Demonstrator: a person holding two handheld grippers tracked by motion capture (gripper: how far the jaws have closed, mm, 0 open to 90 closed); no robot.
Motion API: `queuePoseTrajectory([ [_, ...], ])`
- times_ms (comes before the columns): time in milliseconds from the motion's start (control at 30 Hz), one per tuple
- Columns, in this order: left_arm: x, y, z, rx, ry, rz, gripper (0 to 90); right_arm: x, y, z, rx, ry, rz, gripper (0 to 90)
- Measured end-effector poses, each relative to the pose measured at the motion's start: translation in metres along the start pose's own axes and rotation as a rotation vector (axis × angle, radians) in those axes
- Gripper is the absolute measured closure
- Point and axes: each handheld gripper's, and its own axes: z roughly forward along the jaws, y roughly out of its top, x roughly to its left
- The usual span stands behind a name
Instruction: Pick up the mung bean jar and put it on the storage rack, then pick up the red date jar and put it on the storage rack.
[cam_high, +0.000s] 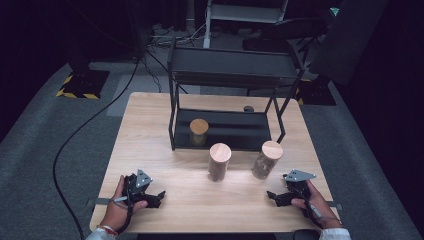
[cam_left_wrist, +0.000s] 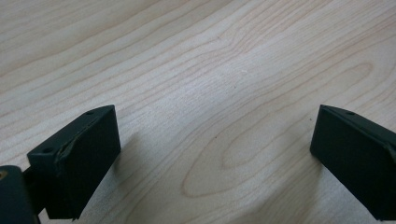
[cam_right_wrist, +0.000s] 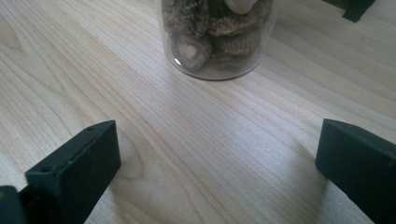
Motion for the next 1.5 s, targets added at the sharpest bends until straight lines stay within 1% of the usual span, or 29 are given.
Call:
queuePoseTrajectory([
  [67,0.0041,0.0001,-0.0005,0.006,-0.012,-0.001,0.3,0.0,0.0,0.0,0.0,0.0,0.0,0.0],
  [100,0.0058,0.0002,-0.0008,0.008,-0.015,0.007,0.1,0.0,0.0,0.0,0.0,0.0,0.0,0.0],
  [200,0.0076,-0.001,-0.0014,0.006,-0.016,0.008,0.0,0.0,0.0,0.0,0.0,0.0,0.0,0.0],
  [1200,0.01,-0.0006,-0.0014,0.007,-0.026,0.019,0.0,0.0001,0.0,0.0,0.0,0.0,0.0,0.0],
  [1433,0.0094,-0.001,-0.0016,0.007,-0.023,0.018,0.0,0.0029,-0.0003,-0.0006,0.001,-0.012,0.009,0.2],
  [1500,0.0095,-0.0009,-0.0016,0.007,-0.024,0.017,0.0,0.0052,0.0033,-0.0013,0.017,-0.02,0.016,0.3],
])
